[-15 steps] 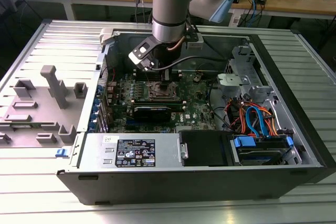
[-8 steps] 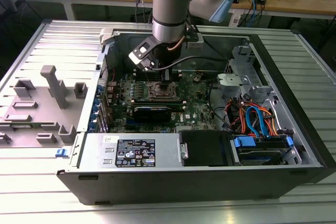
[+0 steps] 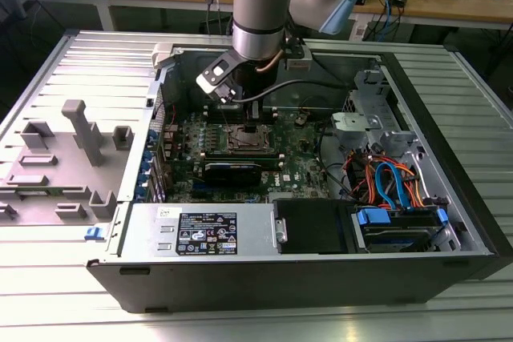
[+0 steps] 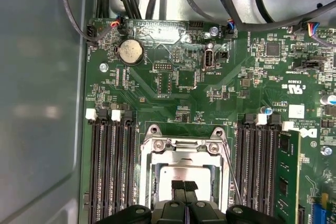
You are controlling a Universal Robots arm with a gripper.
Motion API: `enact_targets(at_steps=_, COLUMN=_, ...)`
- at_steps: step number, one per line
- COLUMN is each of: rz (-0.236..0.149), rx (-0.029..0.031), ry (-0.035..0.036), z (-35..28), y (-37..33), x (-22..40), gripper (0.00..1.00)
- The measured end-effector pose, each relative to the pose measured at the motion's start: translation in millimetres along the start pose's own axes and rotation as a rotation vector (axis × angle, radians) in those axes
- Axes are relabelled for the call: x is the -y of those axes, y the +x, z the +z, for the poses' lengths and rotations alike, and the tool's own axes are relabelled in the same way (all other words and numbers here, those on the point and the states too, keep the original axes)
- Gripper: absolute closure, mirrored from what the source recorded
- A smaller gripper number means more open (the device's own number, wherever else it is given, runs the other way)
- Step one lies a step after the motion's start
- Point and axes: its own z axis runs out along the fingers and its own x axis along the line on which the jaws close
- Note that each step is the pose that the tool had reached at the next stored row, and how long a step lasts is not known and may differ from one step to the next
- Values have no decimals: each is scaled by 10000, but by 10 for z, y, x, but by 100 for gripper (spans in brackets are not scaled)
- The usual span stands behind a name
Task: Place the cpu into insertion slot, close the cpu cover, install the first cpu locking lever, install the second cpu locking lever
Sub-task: 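Install the first cpu locking lever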
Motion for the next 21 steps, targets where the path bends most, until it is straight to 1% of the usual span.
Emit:
enact_targets(at_steps=2, rz=-1, rx=1, ry=3, z=-49, y=0, x=0, gripper=89)
enact_targets(at_steps=4, rz=0, rx=1, ry=7, z=-85, y=-1, x=0, gripper=89)
enact_targets(at_steps=7, rz=0, rx=1, ry=11, z=-181, y=-1, x=1, gripper=89)
enact_targets(at_steps=9, rz=0, rx=0, ry=12, z=-234, y=-1, x=1, gripper=89)
enact_targets(at_steps=11, rz=0, rx=0, ry=12, z=-266, y=-2, x=2, gripper=89)
enact_targets(at_steps=13, rz=0, rx=0, ry=13, z=-336, y=-2, x=2, gripper=89)
enact_targets(at_steps=15, rz=0, rx=1, ry=14, z=-383, y=-3, x=2, gripper=89)
enact_targets(at_steps=19, rz=-1, rx=1, ry=14, z=-458, y=-3, x=3, gripper=89)
enact_targets(at_steps=21, rz=-1, rx=0, ry=14, z=-485, y=-3, x=3, gripper=89)
